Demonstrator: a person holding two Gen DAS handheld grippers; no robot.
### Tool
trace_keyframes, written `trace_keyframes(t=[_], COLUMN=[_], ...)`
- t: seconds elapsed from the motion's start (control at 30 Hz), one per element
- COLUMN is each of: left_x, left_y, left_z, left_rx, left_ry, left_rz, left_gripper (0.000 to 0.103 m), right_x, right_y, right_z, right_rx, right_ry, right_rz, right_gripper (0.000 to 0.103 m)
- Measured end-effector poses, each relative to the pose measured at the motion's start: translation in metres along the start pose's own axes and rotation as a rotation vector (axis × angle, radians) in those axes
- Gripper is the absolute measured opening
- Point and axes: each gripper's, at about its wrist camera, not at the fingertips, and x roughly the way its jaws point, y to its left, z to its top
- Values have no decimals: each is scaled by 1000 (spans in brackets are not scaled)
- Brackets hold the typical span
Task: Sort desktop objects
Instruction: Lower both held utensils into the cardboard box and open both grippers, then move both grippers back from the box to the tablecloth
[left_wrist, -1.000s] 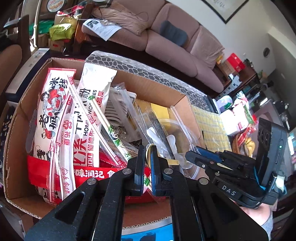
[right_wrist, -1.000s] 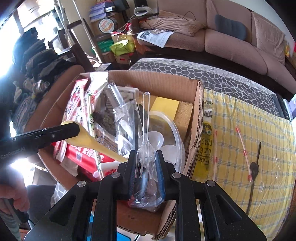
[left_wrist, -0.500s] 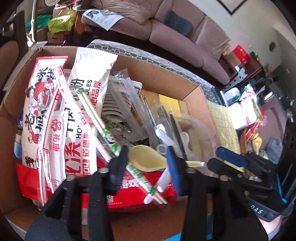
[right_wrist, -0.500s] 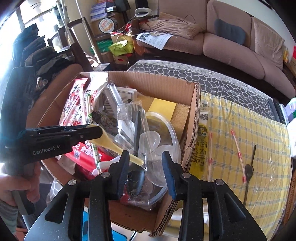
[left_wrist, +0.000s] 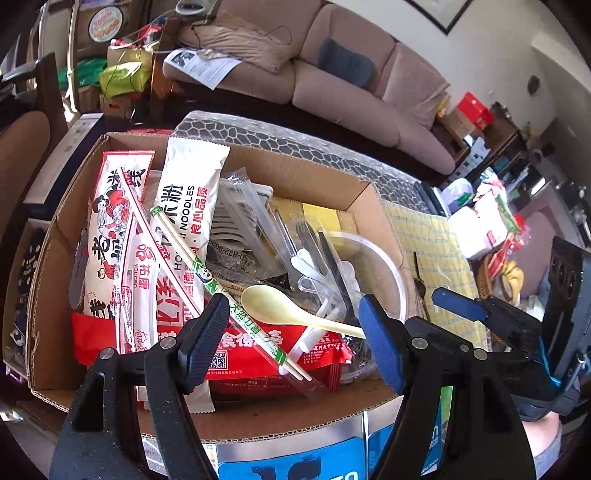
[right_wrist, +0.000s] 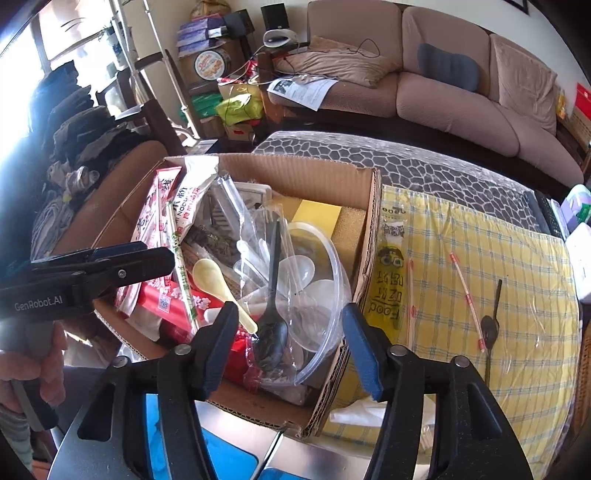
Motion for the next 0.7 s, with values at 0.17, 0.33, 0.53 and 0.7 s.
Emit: trace_keyframes(t=[0.17,0.33,0.53,0.7], left_x=[-14,-28,-40,-39], left_y=[-11,-22,-41,-64], left_z=[-6,-10,-14,-16], left_rx=[36,65,118,160], left_ry=[-34,-51,-73,-70], left_rz=[22,32,63,75], left_gripper=[84,98,103,103], right_x=[-14,-27,-41,-54], right_y=[7,11,6,-12], right_z=[-6,-11,-18,-25], right_rx=[-23,-38,-24,-1], right_ry=[-49,-72,-91,-104], right_rz=[-41,-65,-77,-85], right_gripper=[103,103,103,103])
